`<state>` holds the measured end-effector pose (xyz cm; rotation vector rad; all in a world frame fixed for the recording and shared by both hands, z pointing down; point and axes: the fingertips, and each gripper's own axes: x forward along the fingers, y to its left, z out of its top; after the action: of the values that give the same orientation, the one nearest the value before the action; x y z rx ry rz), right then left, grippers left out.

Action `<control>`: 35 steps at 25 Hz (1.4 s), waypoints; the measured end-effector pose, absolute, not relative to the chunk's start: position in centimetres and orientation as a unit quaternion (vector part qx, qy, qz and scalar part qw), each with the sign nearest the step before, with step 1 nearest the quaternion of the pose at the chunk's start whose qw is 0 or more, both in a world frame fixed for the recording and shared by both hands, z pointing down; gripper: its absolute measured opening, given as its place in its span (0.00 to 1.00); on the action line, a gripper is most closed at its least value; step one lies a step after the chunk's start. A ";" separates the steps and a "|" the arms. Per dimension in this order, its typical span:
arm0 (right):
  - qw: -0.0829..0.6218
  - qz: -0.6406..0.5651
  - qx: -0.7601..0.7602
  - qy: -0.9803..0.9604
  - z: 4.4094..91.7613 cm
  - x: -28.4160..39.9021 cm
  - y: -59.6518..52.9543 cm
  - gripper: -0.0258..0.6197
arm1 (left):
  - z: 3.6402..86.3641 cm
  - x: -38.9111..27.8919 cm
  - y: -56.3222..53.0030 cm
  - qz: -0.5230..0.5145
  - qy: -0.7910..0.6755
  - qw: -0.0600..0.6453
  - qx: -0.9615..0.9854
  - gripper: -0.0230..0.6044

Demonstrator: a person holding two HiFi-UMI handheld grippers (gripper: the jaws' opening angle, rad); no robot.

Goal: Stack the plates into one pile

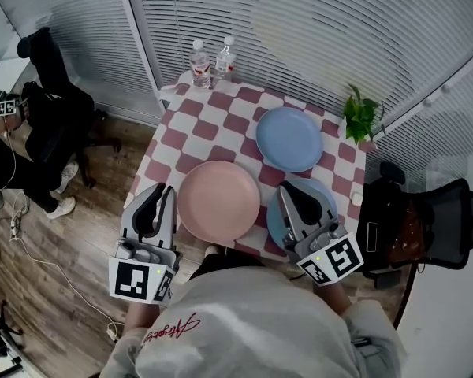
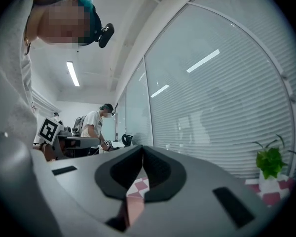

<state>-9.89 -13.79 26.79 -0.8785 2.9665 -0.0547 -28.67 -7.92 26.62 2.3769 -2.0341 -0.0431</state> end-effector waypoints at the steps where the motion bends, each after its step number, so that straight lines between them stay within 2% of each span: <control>1: 0.020 -0.020 -0.283 0.959 27.1 -10.0 -14.0 0.06 | 26.9 -28.8 -8.0 -0.017 -0.649 0.013 0.760 0.11; 7: 0.000 -0.038 -0.280 0.959 29.1 -10.8 -15.0 0.08 | 28.8 -29.8 -8.2 -0.021 -0.653 0.039 0.756 0.11; 9: -0.009 -0.043 -0.280 0.959 29.9 -11.2 -15.4 0.19 | 29.4 -30.2 -8.3 -0.022 -0.656 0.046 0.753 0.15; 13: -0.032 -0.057 -0.277 0.959 32.0 -11.8 -15.8 0.23 | 30.7 -30.7 -8.3 -0.013 -0.661 0.061 0.748 0.24; 35: -0.190 -0.098 -0.297 0.931 45.1 -12.6 -17.6 0.30 | 40.3 -31.9 -7.3 0.043 -0.694 0.152 0.702 0.27</control>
<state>-12.60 -17.56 45.09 -1.0664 3.3412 -0.3502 -31.93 -7.29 40.25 2.0138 -1.9924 0.1223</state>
